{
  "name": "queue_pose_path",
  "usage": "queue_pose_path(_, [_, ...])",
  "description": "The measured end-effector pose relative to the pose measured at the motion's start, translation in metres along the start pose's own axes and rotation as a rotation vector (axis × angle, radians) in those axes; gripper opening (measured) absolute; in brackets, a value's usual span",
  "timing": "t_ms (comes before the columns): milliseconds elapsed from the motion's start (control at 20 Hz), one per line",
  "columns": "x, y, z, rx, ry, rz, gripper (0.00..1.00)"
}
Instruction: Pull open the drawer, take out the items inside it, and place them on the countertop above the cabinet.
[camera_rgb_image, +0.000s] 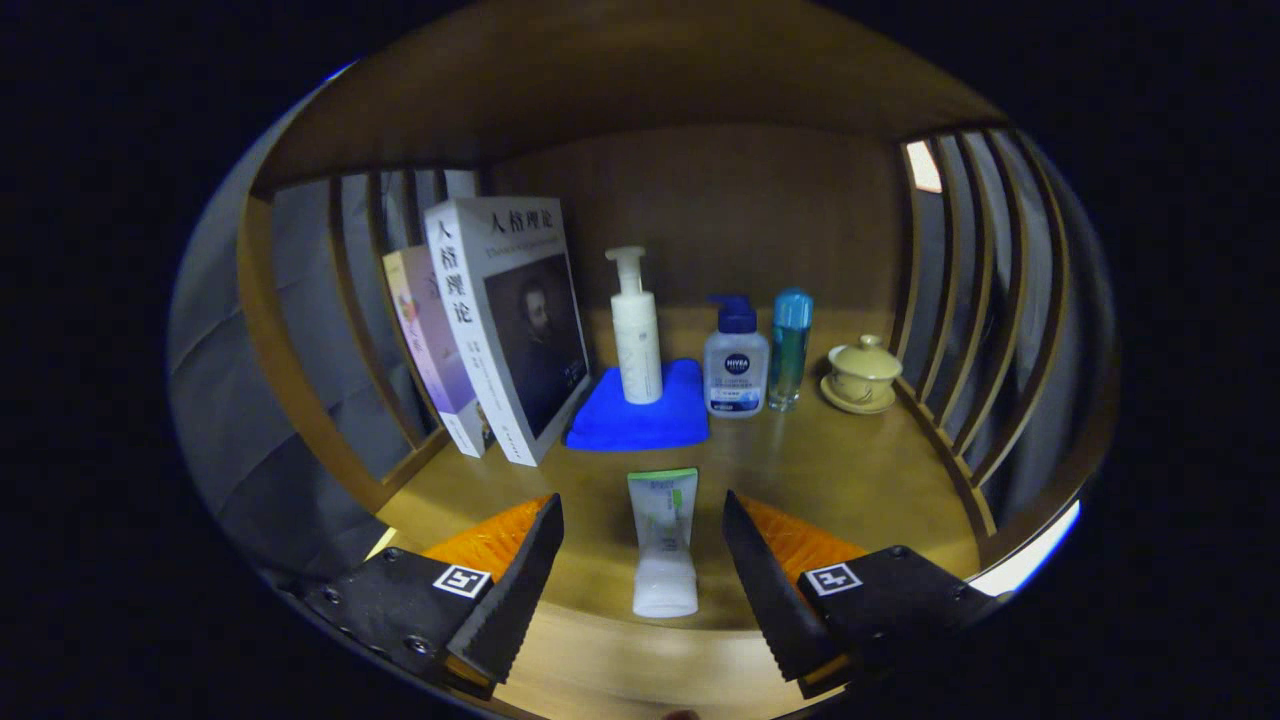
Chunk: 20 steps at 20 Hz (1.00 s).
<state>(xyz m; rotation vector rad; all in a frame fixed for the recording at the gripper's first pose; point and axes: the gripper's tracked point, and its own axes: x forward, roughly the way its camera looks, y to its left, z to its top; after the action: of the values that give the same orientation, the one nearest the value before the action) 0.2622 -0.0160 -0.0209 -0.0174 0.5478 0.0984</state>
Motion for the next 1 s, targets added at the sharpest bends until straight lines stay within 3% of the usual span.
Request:
queue_pose_path(300, [-0.066,0.02,-0.017,0.04,-0.166,0.022,0.98])
queue_pose_path(550, [-0.119,0.022,-0.035,-0.004,-0.319,-0.036,0.98])
queue_pose_path(1000, [-0.188,0.055,-0.087,0.022,-0.416,-0.017,0.98])
